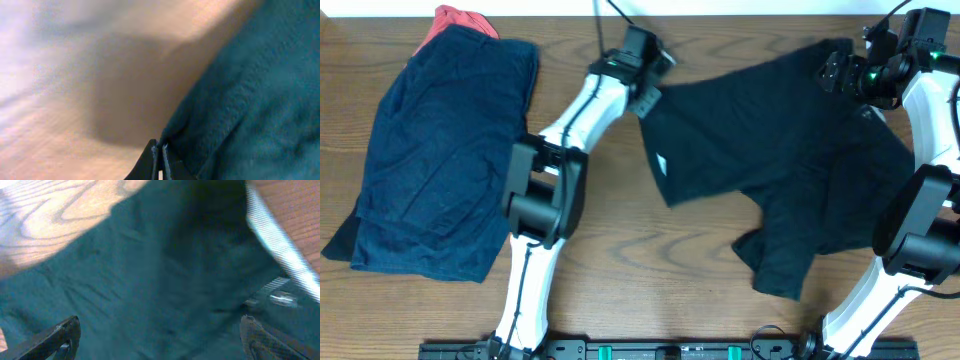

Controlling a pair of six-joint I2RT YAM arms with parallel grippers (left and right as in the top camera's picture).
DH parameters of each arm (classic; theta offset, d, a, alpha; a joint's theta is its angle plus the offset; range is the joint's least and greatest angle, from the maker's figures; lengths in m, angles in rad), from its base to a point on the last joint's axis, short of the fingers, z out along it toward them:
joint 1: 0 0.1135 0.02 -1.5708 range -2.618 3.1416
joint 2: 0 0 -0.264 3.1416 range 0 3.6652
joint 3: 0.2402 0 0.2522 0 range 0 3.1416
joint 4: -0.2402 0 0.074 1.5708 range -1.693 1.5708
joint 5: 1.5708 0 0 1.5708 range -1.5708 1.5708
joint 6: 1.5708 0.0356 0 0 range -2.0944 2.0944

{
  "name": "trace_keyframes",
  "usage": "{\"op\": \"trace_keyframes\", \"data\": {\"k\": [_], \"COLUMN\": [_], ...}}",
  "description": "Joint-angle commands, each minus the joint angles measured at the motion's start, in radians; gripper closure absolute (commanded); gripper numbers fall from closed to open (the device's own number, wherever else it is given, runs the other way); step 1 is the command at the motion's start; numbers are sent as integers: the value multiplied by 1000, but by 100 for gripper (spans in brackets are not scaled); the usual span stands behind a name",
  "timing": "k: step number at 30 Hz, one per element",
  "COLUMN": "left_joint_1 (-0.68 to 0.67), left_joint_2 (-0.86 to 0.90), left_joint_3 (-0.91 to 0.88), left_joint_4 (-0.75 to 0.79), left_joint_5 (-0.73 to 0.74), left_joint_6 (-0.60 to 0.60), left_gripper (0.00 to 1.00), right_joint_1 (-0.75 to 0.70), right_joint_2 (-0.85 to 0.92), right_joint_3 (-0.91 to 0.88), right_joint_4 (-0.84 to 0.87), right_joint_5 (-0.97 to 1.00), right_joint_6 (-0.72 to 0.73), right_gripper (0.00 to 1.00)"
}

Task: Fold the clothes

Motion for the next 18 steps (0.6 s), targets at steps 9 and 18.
{"op": "trace_keyframes", "data": {"k": [9, 18], "left_joint_1": [167, 144], "left_joint_2": [1, -100], "left_joint_3": [2, 2], "left_joint_4": [335, 140], "left_joint_5": [-62, -62], "left_joint_6": [-187, -240], "left_gripper": [90, 2], "right_joint_1": [18, 22], "right_joint_2": [-8, -8], "right_joint_3": [10, 10], "right_joint_4": [-6, -12], "right_joint_5": [-6, -6], "right_joint_6": [-19, -19], "right_gripper": [1, 1]}}
